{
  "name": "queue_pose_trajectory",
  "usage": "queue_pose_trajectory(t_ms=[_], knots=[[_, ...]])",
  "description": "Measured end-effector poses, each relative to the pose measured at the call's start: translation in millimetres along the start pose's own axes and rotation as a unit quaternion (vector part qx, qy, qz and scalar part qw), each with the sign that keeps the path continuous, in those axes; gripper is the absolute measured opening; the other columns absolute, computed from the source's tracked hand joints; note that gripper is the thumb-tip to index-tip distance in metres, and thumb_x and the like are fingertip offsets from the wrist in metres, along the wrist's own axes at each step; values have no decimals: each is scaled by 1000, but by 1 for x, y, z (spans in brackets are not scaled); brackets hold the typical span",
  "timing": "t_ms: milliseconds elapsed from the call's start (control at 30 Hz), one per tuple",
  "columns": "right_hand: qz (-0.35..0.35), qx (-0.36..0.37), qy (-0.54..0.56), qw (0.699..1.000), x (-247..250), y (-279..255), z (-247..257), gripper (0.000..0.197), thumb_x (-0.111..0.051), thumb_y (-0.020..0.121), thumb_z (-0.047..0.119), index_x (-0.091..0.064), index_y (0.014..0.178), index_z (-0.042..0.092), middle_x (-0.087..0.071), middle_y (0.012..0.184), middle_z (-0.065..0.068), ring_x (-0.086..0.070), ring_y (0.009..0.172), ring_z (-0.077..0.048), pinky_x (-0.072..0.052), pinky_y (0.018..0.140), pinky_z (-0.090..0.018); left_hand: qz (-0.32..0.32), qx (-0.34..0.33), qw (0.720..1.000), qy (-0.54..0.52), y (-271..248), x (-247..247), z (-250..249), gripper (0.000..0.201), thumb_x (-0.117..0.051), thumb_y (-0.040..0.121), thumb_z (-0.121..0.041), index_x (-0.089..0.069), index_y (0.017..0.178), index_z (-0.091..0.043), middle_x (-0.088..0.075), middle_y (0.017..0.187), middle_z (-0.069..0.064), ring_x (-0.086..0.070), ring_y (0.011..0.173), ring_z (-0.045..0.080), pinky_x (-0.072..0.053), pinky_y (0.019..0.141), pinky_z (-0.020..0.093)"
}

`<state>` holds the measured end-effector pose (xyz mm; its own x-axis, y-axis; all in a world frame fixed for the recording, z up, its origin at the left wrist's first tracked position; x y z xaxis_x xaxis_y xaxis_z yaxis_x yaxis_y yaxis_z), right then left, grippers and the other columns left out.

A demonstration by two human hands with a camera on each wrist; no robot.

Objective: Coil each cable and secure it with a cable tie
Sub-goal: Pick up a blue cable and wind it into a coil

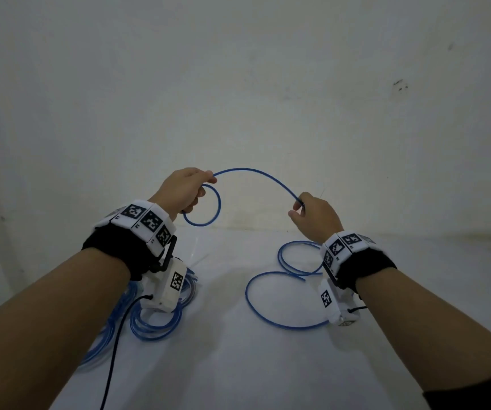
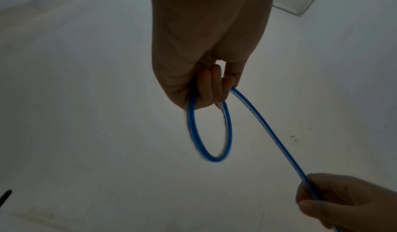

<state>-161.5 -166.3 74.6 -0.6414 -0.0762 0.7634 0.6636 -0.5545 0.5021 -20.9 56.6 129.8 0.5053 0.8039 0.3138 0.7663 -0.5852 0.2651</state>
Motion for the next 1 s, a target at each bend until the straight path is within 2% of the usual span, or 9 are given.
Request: queue_pose_trajectory(t_ms=[167,300,400,500,600,667,767,900,1000], knots=[[23,26,-6,999,-13,0,17,15,-50,92,21,-53,99,9,-56,80,-6,-52,74,-24,-43,67,-36,-57,-39,998,-3,0,17,-3,25,-47,95,-26,-67,93,-12,-39,60,0,-26,43,11,-22,37,17],[45,50,-24,997,-17,1,22,14,-46,93,16,-55,96,5,-58,83,-8,-53,76,-26,-40,65,-32,-63,-21,998,-13,1,24,4,26,-47,96,-27,-67,92,-11,-38,63,-1,-26,47,13,-22,37,17],[101,68,-13,992,-22,-3,27,14,-49,94,21,-53,99,9,-54,80,-4,-50,74,-22,-39,66,-31,-74,23,990,-114,5,23,11,24,-44,97,-22,-64,90,-10,-37,62,-2,-25,42,10,-22,38,17],[174,99,-12,980,-27,-9,37,10,-44,97,21,-50,97,12,-51,77,0,-48,73,-22,-36,67,-30,-86,49,958,-268,8,15,13,19,-38,96,-8,-56,91,-10,-41,64,0,-28,39,7,-24,40,17],[264,127,-35,955,-29,-15,51,18,-38,98,16,-55,92,16,-50,73,6,-48,75,-17,-36,65,-25,-104,6,940,-324,10,6,7,20,-29,97,0,-44,107,-10,-48,70,2,-34,50,9,-30,47,19],[310,142,-36,939,-29,-21,63,22,-40,98,18,-61,95,14,-52,73,5,-47,71,-12,-36,64,-19,-111,-37,940,-320,8,-3,3,20,-29,98,0,-43,105,-12,-50,74,2,-39,54,9,-36,49,19],[337,162,-10,927,-23,-27,81,24,-41,98,24,-64,99,16,-52,73,5,-46,68,-6,-36,65,-18,-108,-125,954,-252,5,-22,-1,25,-31,97,1,-47,90,-16,-52,78,4,-49,55,8,-46,53,18],[259,215,24,941,-7,-23,101,13,-58,91,28,-59,97,16,-50,78,13,-45,68,0,-34,62,-10,-51,-265,963,5,-6,-48,-2,20,-39,92,4,-53,88,-10,-56,85,6,-60,64,6,-51,65,16],[179,202,97,958,9,-13,97,19,-63,87,16,-46,93,17,-56,81,8,-48,67,1,-36,59,-8,16,-243,960,137,-6,-54,13,19,-39,93,-1,-56,89,-10,-60,84,7,-62,60,8,-49,63,21]])
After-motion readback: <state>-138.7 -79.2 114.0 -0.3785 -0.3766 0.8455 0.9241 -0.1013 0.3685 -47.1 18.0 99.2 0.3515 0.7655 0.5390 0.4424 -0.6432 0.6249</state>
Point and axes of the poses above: each hand's wrist, its own y-axis towards the middle knuckle, its own x-axis out of the back of the hand, z = x × y, the point moved 5 cm from there along y, towards the middle knuckle
